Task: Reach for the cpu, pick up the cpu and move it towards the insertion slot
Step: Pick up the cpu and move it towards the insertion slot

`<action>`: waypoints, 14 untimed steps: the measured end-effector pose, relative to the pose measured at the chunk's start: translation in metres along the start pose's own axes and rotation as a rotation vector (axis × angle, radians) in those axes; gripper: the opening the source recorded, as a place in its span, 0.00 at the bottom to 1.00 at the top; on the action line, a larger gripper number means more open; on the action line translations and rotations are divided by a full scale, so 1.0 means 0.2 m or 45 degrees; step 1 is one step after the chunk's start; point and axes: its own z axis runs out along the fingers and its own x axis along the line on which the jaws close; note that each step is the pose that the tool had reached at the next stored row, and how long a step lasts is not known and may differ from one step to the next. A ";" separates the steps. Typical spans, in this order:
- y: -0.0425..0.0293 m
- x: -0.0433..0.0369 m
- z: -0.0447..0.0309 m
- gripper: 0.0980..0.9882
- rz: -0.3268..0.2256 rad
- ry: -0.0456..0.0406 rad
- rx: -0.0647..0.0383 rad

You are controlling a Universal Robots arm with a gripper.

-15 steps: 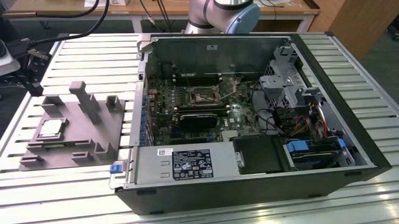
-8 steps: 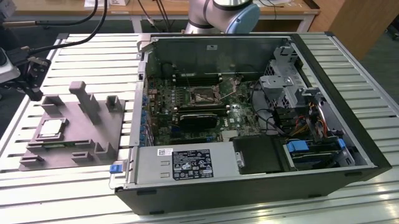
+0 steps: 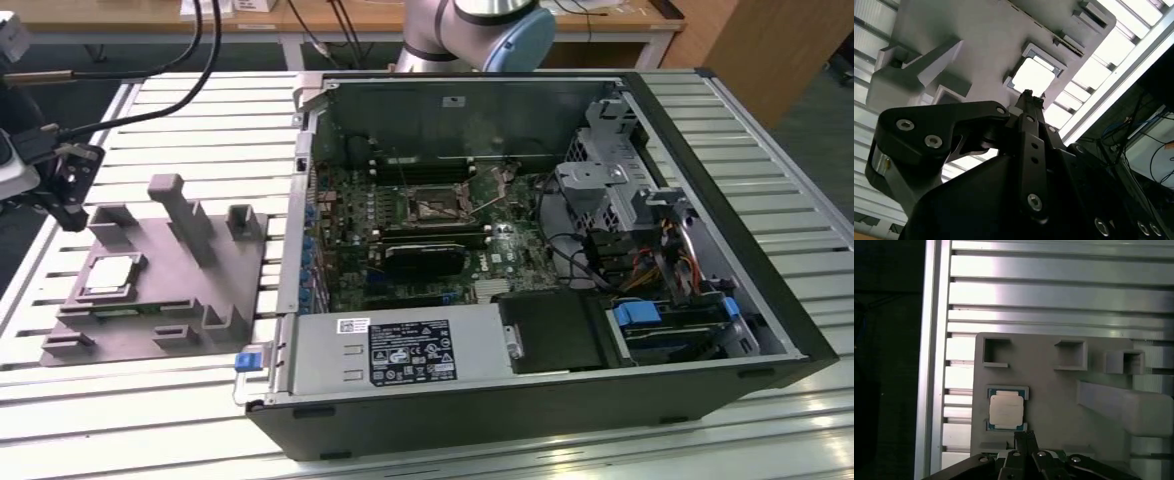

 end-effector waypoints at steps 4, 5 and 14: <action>-0.010 0.022 0.037 0.01 0.000 0.000 0.000; -0.013 0.026 0.045 0.01 0.000 0.000 0.000; -0.033 0.043 0.126 0.01 0.000 0.000 0.000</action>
